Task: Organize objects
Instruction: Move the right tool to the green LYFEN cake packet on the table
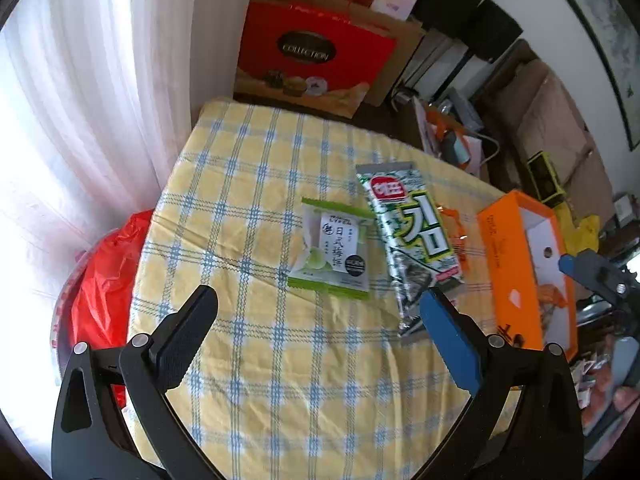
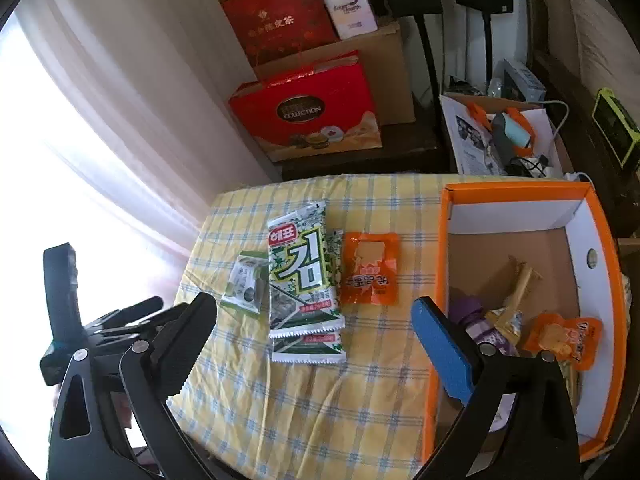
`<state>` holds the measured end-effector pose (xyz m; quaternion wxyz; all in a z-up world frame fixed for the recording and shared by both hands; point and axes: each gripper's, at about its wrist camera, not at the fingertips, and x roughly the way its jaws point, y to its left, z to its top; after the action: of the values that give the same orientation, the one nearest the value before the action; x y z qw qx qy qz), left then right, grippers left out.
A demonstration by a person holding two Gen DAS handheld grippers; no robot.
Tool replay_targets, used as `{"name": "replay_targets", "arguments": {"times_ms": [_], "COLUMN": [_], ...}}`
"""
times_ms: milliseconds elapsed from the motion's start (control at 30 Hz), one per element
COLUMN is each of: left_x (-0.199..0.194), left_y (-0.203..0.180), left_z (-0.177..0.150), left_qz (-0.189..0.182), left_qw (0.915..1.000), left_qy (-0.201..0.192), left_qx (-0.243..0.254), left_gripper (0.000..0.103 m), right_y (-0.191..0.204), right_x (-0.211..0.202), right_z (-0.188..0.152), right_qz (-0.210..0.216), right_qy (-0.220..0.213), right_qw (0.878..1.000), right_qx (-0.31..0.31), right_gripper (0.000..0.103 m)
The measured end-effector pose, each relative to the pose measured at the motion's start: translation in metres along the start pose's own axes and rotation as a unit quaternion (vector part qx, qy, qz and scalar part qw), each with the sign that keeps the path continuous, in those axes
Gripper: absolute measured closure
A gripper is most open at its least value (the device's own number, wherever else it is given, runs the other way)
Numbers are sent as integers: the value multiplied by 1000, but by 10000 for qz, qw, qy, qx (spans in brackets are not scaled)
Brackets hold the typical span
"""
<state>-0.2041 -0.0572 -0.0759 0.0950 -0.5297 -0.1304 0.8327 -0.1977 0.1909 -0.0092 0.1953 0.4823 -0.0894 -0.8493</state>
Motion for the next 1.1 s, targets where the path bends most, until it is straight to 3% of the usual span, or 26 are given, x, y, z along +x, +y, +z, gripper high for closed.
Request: {"name": "replay_targets", "arguments": {"times_ms": [233, 367, 867, 1100], "left_x": [23, 18, -33, -36], "left_y": [0, 10, 63, 90], "left_z": [4, 7, 9, 2], "left_qz": [-184, -290, 127, 86], "left_qw": [9997, 9993, 9984, 9972], "left_qy": [158, 92, -406, -386], "left_qx": [-35, -227, -373, -628], "left_gripper": [3, 4, 4, 4], "right_y": [8, 17, 78, 97], "right_x": [15, 24, 95, 131], "right_z": [6, 10, 9, 4], "right_qz": [56, 158, 618, 436], "right_qy": [101, 179, 800, 1045], "right_qw": [9999, 9997, 9944, 9930], "right_qx": [-46, -107, -309, -346], "right_gripper": [13, 20, 34, 36]}}
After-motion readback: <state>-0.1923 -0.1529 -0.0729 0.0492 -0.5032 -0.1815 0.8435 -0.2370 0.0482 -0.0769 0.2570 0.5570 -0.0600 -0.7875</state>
